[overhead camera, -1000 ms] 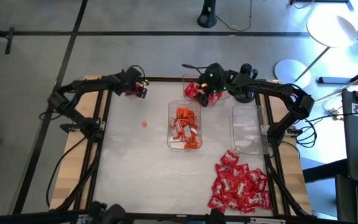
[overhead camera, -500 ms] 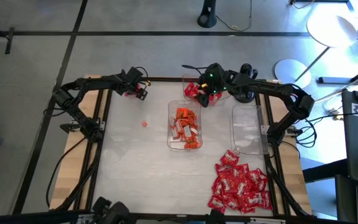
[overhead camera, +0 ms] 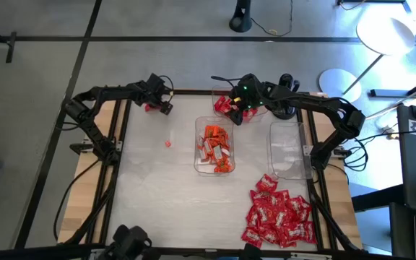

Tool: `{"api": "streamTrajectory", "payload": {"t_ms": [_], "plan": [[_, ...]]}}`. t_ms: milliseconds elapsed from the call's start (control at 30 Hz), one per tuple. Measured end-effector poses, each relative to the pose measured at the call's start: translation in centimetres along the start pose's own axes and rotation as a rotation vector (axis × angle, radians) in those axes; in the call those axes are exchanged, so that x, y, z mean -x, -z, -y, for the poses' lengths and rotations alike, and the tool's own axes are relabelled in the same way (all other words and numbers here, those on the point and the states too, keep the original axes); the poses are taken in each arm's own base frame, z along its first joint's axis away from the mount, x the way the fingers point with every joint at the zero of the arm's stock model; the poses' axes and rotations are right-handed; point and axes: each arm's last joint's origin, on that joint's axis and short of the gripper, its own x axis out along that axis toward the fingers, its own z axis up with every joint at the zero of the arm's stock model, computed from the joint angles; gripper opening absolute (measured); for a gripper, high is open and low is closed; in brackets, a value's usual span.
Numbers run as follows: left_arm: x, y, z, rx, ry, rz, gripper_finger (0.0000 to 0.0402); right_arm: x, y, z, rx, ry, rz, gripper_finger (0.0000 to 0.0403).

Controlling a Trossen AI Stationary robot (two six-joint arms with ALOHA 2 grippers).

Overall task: Sort candy
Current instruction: Put the red chocolate into the top transparent bin

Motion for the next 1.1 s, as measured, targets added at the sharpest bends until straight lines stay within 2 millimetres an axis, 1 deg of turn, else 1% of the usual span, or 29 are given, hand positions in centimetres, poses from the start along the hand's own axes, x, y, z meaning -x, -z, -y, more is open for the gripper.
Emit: {"api": "streamTrajectory", "payload": {"t_ms": [133, 233, 333, 467, 633, 767, 833, 933, 1000, 1100], "plan": [[0.4, 0.0, 0.1, 0.056, 0.118, -0.063, 0.0304, 0.0, 0.0, 0.0, 0.008, 0.000, 0.000, 0.0273], [0.5, 0.5, 0.6, 0.061, 0.159, -0.115, 0.0304, 0.0, 0.0, 0.0, 0.019, 0.000, 0.001, 0.0273], [0.7, 0.8, 1.2, 0.066, 0.157, -0.153, 0.0304, 0.0, 0.0, 0.0, 0.020, 0.000, 0.002, 0.0273], [1.0, 1.2, 2.8, 0.054, 0.164, -0.180, 0.0304, 0.0, 0.0, 0.0, 0.019, 0.000, 0.002, 0.0273], [1.6, 1.8, 5.2, -0.014, 0.197, -0.227, 0.0304, 0.0, 0.0, 0.0, 0.019, 0.000, 0.000, 0.0273], [3.0, 1.3, 6.0, -0.028, 0.161, -0.197, 0.0304, 0.0, 0.0, 0.0, 0.019, 0.000, 0.001, 0.0273], [3.9, 0.8, 6.0, -0.008, 0.136, -0.166, 0.0304, 0.0, 0.0, 0.0, 0.019, 0.000, 0.001, 0.0273], [5.3, 0.4, 5.5, 0.079, 0.041, -0.118, 0.0304, 0.0, 0.0, 0.0, 0.019, 0.000, 0.000, 0.0273], [6.0, 0.5, 5.1, 0.155, -0.032, -0.106, 0.0304, 0.0, 0.0, 0.0, 0.019, 0.000, 0.000, 0.0273], [6.3, 0.9, 4.9, 0.214, -0.069, -0.126, 0.0304, 0.0, 0.0, 0.0, 0.019, 0.000, 0.001, 0.0273]]}}
